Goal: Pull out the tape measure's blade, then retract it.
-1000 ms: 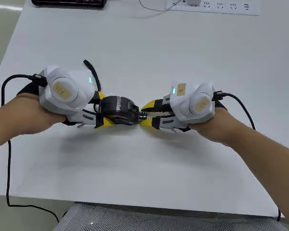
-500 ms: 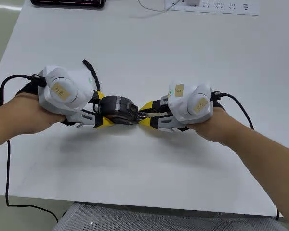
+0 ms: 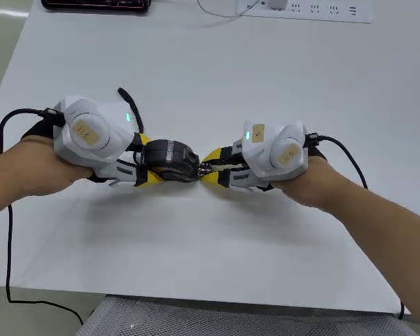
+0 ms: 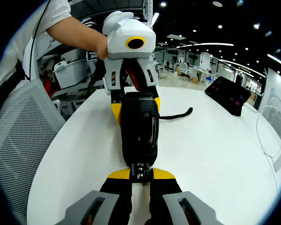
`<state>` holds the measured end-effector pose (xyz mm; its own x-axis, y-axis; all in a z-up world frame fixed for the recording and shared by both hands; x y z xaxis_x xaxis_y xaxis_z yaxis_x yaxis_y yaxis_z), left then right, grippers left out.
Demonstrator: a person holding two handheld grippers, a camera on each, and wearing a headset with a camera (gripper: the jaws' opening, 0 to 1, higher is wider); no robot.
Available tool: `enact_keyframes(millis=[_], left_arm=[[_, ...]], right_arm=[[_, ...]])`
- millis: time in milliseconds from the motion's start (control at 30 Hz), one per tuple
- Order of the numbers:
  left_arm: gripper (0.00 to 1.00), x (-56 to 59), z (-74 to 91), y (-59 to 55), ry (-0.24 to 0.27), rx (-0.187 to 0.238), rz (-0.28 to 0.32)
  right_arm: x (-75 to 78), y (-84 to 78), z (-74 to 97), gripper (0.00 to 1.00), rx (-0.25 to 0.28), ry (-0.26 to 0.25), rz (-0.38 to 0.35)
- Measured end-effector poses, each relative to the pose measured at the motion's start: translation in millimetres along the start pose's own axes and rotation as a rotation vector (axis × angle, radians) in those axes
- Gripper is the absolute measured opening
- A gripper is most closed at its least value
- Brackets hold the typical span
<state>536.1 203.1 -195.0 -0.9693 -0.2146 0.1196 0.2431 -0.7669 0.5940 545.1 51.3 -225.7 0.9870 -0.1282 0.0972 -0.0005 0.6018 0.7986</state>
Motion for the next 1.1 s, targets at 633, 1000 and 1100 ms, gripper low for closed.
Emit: enact_keyframes(millis=[633,1000,1100], left_arm=[[0.27,-1.2,0.7,-1.1,-0.012,-0.005,-0.004],[0.27,-1.0,0.8,-0.5,-0.012,0.0,0.001],[0.27,-1.0,0.8,-0.7,-0.012,-0.001,0.001]], right_arm=[[1.6,-1.8,9.4,0.09,-0.011,-0.002,-0.015],[2.8,-6.5,18.2,0.09,-0.028,-0.015,-0.005],[3.5,-7.3,20.1,0.09,-0.032,-0.017,0.0]])
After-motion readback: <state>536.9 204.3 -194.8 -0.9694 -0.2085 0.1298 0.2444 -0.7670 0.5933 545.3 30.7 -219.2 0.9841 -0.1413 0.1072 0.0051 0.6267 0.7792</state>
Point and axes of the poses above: the centre of the closed fingertips' face, and the gripper's own axes: z roughly backward along the fingers, x roughly to its right, y roughly out of its top, the point moved 7 cm from there along z, roughly backward along the fingers, and after that the axes turned 9 degrees about -y, right-handed, at the moved point
